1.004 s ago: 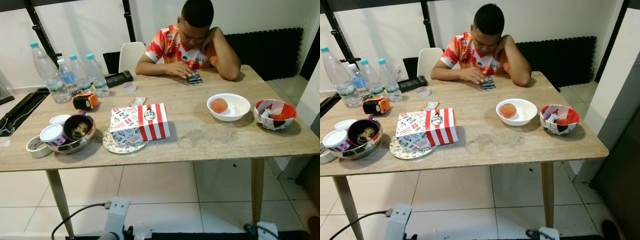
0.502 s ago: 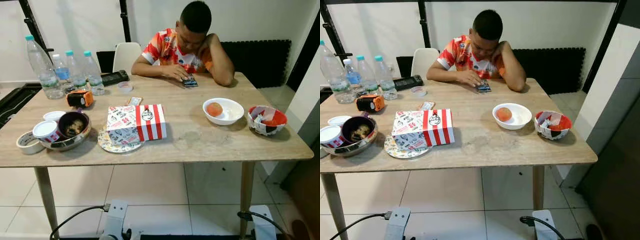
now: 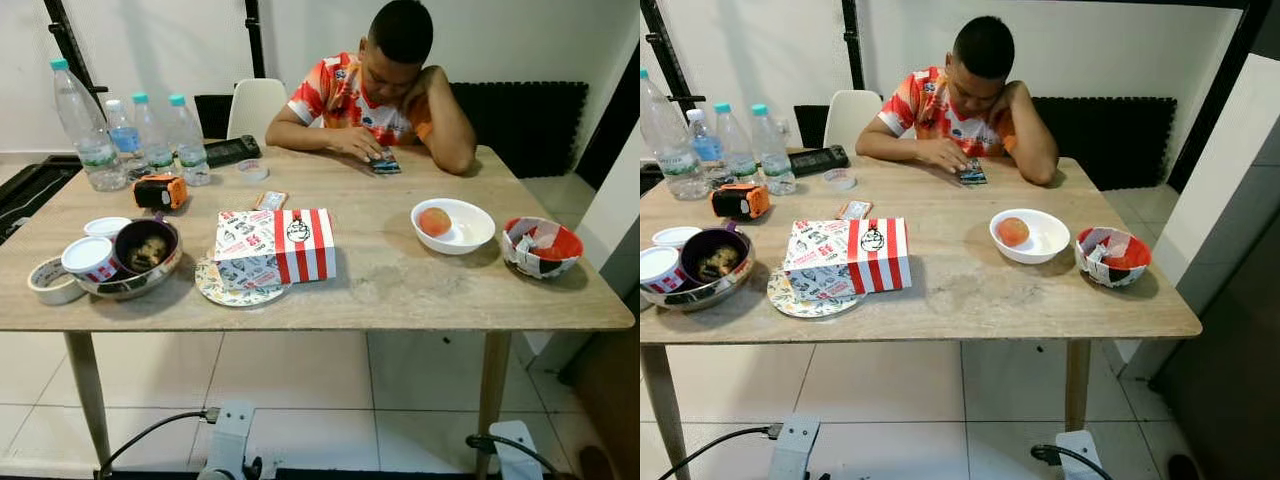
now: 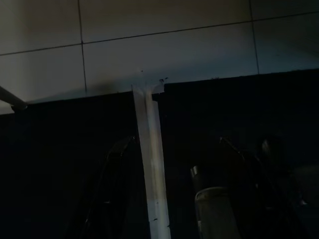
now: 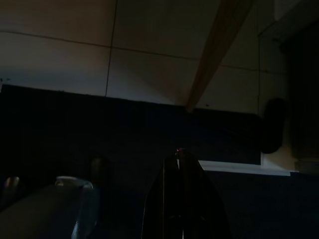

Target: Restocking fridge

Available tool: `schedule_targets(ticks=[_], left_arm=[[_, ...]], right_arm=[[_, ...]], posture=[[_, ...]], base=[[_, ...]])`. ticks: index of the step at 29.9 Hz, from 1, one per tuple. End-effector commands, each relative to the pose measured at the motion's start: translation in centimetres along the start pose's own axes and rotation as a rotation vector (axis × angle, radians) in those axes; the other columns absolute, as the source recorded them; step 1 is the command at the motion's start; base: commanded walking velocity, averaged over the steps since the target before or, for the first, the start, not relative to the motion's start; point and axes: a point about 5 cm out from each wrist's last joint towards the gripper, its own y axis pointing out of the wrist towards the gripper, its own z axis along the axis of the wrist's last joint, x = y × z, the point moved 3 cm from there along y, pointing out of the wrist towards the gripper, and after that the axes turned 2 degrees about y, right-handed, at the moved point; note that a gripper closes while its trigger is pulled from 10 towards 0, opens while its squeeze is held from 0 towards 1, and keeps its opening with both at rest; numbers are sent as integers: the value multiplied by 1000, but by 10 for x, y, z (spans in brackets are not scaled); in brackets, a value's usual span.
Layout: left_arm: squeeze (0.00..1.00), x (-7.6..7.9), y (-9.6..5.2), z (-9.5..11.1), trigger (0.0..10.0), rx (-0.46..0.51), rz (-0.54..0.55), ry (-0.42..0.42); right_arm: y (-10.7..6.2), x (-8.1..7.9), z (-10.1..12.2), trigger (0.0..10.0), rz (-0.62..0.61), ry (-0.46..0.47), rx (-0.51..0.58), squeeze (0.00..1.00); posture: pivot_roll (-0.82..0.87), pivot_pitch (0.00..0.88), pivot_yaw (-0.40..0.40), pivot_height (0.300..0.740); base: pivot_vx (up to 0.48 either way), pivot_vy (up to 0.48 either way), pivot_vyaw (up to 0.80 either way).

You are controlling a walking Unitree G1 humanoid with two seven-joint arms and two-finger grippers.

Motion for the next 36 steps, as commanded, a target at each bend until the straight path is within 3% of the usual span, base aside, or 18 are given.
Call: schedule_targets(ticks=[1,11,18,25,27,29,36], left_arm=[[0,2,0,-1,10000,-6,-2,13],[0,-3,2,17,10000,66,16,6],[0,-1,2,18,10000,79,15,-1],[0,6,2,21,10000,85,-19,52],[0,6,2,20,10000,84,-22,50],[0,3,2,19,10000,85,9,-2],[0,0,1,21,10000,90,6,-3]], right_arm=[[-1,2,-3,10000,-11,12,-5,0],[0,2,0,10000,-10,7,-5,0],[0,1,2,10000,-8,4,-2,0],[1,0,2,10000,-4,5,-2,0],[1,-1,2,10000,-4,6,-3,0],[1,-4,2,10000,-1,14,-3,0],[1,-6,1,10000,2,19,-5,0]], posture=[[-82,3,1,740],[-79,1,-7,740],[-80,1,-10,740],[-81,12,-11,740],[-81,12,-11,740],[-78,17,-6,740],[-69,20,-4,740]], base=[[0,0,0],[0,0,0],[0,0,0],[0,-206,0],[0,-480,0],[0,0,0],[0,0,0]])
